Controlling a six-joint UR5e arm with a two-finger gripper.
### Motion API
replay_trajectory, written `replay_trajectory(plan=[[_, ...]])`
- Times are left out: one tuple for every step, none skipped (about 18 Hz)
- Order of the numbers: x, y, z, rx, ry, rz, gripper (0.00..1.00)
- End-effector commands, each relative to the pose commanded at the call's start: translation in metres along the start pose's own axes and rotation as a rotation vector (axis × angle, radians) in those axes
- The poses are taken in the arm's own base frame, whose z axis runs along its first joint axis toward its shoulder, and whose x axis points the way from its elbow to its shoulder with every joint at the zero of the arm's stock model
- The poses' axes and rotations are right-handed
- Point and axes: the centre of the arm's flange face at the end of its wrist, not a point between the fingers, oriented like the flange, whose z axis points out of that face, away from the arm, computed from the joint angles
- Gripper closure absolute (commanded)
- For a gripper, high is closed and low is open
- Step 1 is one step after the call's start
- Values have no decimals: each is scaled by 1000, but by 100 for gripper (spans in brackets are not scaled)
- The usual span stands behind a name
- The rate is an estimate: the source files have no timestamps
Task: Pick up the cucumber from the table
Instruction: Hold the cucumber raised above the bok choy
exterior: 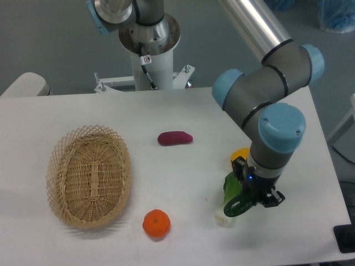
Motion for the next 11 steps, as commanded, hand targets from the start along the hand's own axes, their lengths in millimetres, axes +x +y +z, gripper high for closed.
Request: replay_trajectory(plan=[[0, 0, 0, 0, 0, -2, 64], [0, 0, 1, 0, 2, -2, 64], [0, -1, 2, -2, 3, -2, 64], [0, 0, 1, -18, 1, 4, 64], [0, 0, 2, -32, 1, 6, 64], [0, 0, 2, -32, 1, 8, 63], [1, 0, 3, -34, 2, 8, 63], [1, -1, 3, -35, 0, 9, 63], [1, -2, 3, -35, 0, 11, 63], [1, -2, 3, -37, 0, 11, 63], [1, -2, 3, -35, 0, 11, 63]])
